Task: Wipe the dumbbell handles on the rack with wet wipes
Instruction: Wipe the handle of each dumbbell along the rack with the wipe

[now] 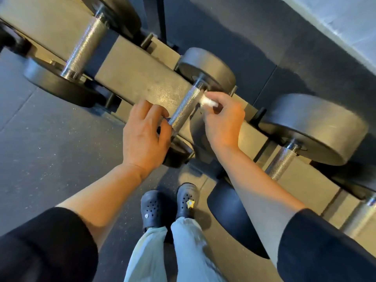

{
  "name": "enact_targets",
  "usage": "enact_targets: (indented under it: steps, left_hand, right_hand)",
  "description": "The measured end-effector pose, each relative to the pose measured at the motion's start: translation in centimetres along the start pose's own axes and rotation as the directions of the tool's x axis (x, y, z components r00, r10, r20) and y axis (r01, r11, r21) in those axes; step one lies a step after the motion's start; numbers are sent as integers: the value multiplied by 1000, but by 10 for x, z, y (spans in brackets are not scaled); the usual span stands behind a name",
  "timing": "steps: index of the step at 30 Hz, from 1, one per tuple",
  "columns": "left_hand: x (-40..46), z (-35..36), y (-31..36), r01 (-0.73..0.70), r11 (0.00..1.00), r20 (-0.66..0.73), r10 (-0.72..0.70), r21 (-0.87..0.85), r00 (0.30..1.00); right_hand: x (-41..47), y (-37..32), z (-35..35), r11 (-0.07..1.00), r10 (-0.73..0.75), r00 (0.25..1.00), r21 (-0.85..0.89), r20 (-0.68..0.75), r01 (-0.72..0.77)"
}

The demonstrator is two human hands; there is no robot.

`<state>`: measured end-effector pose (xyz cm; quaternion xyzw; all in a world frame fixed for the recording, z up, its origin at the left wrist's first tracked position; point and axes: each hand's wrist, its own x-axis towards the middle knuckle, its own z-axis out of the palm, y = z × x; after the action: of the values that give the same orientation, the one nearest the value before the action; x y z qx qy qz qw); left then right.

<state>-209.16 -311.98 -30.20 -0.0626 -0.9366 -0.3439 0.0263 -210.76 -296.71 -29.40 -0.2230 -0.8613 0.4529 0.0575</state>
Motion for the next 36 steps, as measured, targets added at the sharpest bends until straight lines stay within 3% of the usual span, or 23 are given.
enact_targets:
  steps: [5, 12, 17, 19, 23, 25, 36]
  left_hand:
    - [3, -1, -2, -8, 999, 1, 8, -45, 1000]
    - [4, 0, -4, -10, 1000, 12, 10, -25, 1000]
    - [3, 0, -5, -8, 1000, 24, 9, -18, 1000]
    - [3, 0, -5, -8, 1000, 20, 9, -19, 1000]
    - [3, 1, -5, -3, 1000, 16, 3, -17, 1000]
    - [2, 1, -6, -4, 1000, 10, 4, -19, 1000]
    - [2, 3, -6, 16, 999, -14, -16, -32, 1000]
  right_hand:
    - [-15, 0, 11, 994, 29, 1000, 101, 13, -30]
    - [-35, -2, 7, 981, 99, 974, 146, 205, -131]
    - [-42, -3, 3, 980, 119, 917, 101, 381, -169]
    - [-39, 0, 0, 975, 116, 938, 141, 326, -170]
    - [-18, -1, -7, 983, 61, 998, 175, -29, -55]
    - [-8, -1, -7, 988, 28, 995, 156, -95, -13]
    - [-37, 0, 14, 985, -47, 986, 170, 162, 19]
